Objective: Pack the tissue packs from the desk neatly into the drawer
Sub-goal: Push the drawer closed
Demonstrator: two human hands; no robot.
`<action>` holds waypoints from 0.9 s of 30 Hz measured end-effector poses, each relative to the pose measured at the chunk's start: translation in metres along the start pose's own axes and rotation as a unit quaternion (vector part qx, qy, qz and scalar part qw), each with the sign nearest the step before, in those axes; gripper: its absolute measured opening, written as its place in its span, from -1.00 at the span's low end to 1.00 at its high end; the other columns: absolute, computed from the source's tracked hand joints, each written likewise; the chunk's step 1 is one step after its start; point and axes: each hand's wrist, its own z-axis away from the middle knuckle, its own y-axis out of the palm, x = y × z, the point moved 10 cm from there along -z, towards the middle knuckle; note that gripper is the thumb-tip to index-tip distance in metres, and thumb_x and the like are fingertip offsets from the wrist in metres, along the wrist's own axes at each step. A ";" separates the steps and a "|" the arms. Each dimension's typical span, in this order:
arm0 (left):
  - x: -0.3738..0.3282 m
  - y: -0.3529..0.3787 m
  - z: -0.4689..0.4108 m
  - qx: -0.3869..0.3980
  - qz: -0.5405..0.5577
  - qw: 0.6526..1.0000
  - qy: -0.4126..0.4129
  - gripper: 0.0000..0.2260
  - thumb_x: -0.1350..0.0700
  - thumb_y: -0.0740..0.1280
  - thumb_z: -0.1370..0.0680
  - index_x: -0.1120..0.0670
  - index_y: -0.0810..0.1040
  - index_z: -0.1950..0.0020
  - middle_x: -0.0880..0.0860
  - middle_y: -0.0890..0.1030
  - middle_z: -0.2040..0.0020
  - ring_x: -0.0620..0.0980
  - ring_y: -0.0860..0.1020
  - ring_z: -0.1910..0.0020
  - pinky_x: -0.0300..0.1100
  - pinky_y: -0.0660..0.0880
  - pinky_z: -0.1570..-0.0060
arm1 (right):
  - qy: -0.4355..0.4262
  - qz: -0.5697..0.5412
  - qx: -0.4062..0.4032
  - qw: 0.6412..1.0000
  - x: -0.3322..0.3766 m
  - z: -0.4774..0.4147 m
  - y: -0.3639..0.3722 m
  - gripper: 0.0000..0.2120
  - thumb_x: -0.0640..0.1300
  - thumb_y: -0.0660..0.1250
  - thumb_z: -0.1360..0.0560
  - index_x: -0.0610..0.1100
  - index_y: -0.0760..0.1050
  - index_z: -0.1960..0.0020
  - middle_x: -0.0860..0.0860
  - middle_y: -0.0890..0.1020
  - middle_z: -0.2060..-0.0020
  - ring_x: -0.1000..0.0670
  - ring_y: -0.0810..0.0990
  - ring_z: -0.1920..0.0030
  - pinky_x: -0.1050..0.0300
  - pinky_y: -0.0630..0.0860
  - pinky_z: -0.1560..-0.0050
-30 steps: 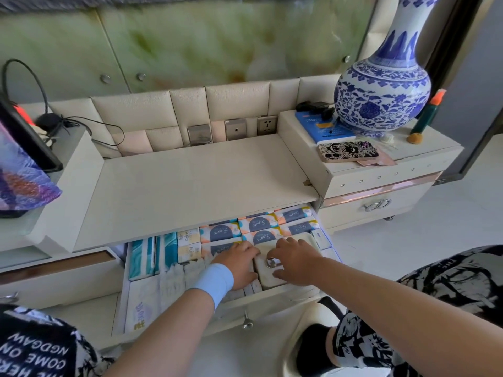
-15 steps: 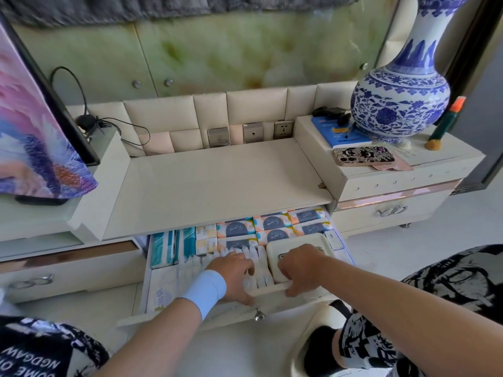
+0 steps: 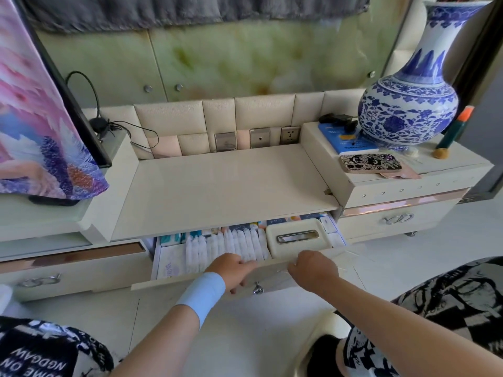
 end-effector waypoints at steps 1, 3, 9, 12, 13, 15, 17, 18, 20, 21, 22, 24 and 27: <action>0.012 0.008 0.001 0.039 0.080 0.994 -0.062 -0.69 -0.11 0.23 -0.55 0.12 0.58 0.01 -0.01 0.69 0.18 -0.01 0.57 0.39 -0.21 0.46 0.27 | 0.047 -0.090 0.046 0.994 -0.008 0.002 0.010 -0.73 0.06 0.20 -0.51 -0.14 0.50 0.08 -0.03 0.64 0.20 -0.05 0.61 0.25 0.09 0.59 0.16; 0.033 0.015 0.007 0.076 0.218 0.960 -0.159 -0.66 -0.06 0.24 -0.58 0.20 0.58 -0.09 0.11 0.70 0.05 0.07 0.62 0.32 -0.17 0.53 0.27 | 0.147 -0.286 0.117 0.940 -0.016 0.009 0.025 -0.76 -0.04 0.21 -0.51 -0.21 0.50 0.01 -0.11 0.67 0.17 -0.09 0.63 0.32 0.06 0.62 0.25; 0.059 0.013 0.000 0.072 0.363 0.902 -0.222 -0.49 -0.15 0.28 -0.56 0.31 0.54 -0.17 0.22 0.57 -0.15 0.16 0.63 -0.01 0.00 0.59 0.12 | 0.259 -0.496 0.138 0.817 -0.012 0.004 0.033 -0.81 -0.21 0.14 -0.52 -0.28 0.47 0.03 -0.22 0.64 0.26 -0.16 0.65 0.36 0.09 0.57 0.41; 0.055 0.011 -0.011 0.048 0.406 0.889 -0.207 -0.51 -0.14 0.31 -0.55 0.27 0.48 -0.23 0.19 0.55 -0.14 0.13 0.62 -0.05 -0.01 0.60 0.10 | 0.260 -0.517 0.130 0.805 -0.010 -0.008 0.029 -0.81 -0.26 0.09 -0.49 -0.28 0.47 0.11 -0.22 0.62 0.32 -0.16 0.63 0.40 0.06 0.59 0.37; 0.053 0.009 -0.015 0.038 0.431 0.879 -0.200 -0.53 -0.12 0.32 -0.54 0.25 0.48 -0.23 0.18 0.56 -0.13 0.13 0.62 -0.04 0.00 0.60 0.09 | 0.254 -0.528 0.128 0.800 -0.007 -0.012 0.027 -0.82 -0.27 0.09 -0.49 -0.28 0.47 0.10 -0.23 0.62 0.29 -0.17 0.64 0.38 0.04 0.62 0.34; 0.051 0.004 -0.023 0.015 0.468 0.864 -0.186 -0.57 -0.10 0.33 -0.54 0.22 0.51 -0.20 0.15 0.58 -0.06 0.13 0.62 0.01 0.00 0.58 0.09 | 0.238 -0.558 0.125 0.785 0.000 -0.024 0.022 -0.84 -0.28 0.12 -0.50 -0.28 0.46 0.07 -0.23 0.61 0.23 -0.19 0.66 0.29 -0.02 0.64 0.23; 0.052 -0.003 -0.033 -0.013 0.497 0.850 -0.175 -0.63 -0.07 0.31 -0.56 0.20 0.53 -0.18 0.14 0.59 0.00 0.14 0.61 0.03 0.00 0.56 0.07 | 0.221 -0.587 0.117 0.770 0.008 -0.035 0.017 -0.86 -0.28 0.14 -0.53 -0.28 0.46 0.06 -0.21 0.57 0.18 -0.21 0.66 0.20 -0.09 0.64 0.10; 0.052 -0.007 -0.037 -0.024 0.514 0.841 -0.169 -0.65 -0.06 0.30 -0.57 0.18 0.53 -0.19 0.14 0.59 0.01 0.14 0.61 0.03 -0.01 0.55 0.07 | 0.214 -0.603 0.113 0.760 0.012 -0.041 0.016 -0.87 -0.29 0.14 -0.54 -0.28 0.46 0.05 -0.20 0.54 0.17 -0.21 0.64 0.16 -0.11 0.62 0.04; 0.051 -0.015 -0.047 -0.042 0.544 0.824 -0.153 -0.67 -0.04 0.29 -0.58 0.16 0.51 -0.23 0.12 0.60 0.00 0.12 0.61 0.05 -0.05 0.53 0.13 | 0.200 -0.635 0.106 0.739 0.020 -0.052 0.014 -0.88 -0.32 0.14 -0.55 -0.28 0.45 0.05 -0.17 0.49 0.18 -0.20 0.60 0.10 -0.14 0.58 -0.07; 0.049 -0.019 -0.053 -0.048 0.559 0.816 -0.142 -0.67 -0.02 0.28 -0.59 0.15 0.51 -0.25 0.11 0.60 0.00 0.10 0.61 0.07 -0.07 0.52 0.15 | 0.193 -0.648 0.105 0.729 0.025 -0.057 0.013 -0.88 -0.33 0.15 -0.55 -0.28 0.45 0.04 -0.16 0.47 0.18 -0.19 0.60 0.06 -0.16 0.56 -0.13; 0.046 -0.023 -0.057 -0.052 0.573 0.807 -0.131 -0.69 -0.01 0.27 -0.60 0.13 0.50 -0.27 0.10 0.60 0.00 0.08 0.60 0.07 -0.08 0.51 0.15 | 0.188 -0.659 0.108 0.720 0.029 -0.062 0.011 -0.89 -0.33 0.15 -0.55 -0.27 0.45 0.02 -0.14 0.46 0.19 -0.18 0.60 0.02 -0.19 0.53 -0.20; 0.042 -0.031 -0.065 -0.061 0.595 0.794 -0.111 -0.72 0.02 0.27 -0.61 0.11 0.47 -0.27 0.07 0.60 0.00 0.05 0.59 0.05 -0.07 0.49 0.12 | 0.178 -0.677 0.117 0.705 0.039 -0.070 0.010 -0.90 -0.33 0.15 -0.56 -0.25 0.43 0.01 -0.11 0.43 0.20 -0.16 0.59 -0.04 -0.21 0.47 -0.28; 0.038 -0.039 -0.076 -0.059 0.603 0.790 -0.097 -0.68 0.01 0.30 -0.59 0.13 0.44 -0.28 0.11 0.56 -0.11 0.06 0.58 -0.06 -0.04 0.51 0.03 | 0.171 -0.687 0.119 0.696 0.045 -0.080 0.007 -0.88 -0.37 0.15 -0.55 -0.22 0.42 0.08 -0.09 0.43 0.22 -0.12 0.60 -0.04 -0.20 0.46 -0.28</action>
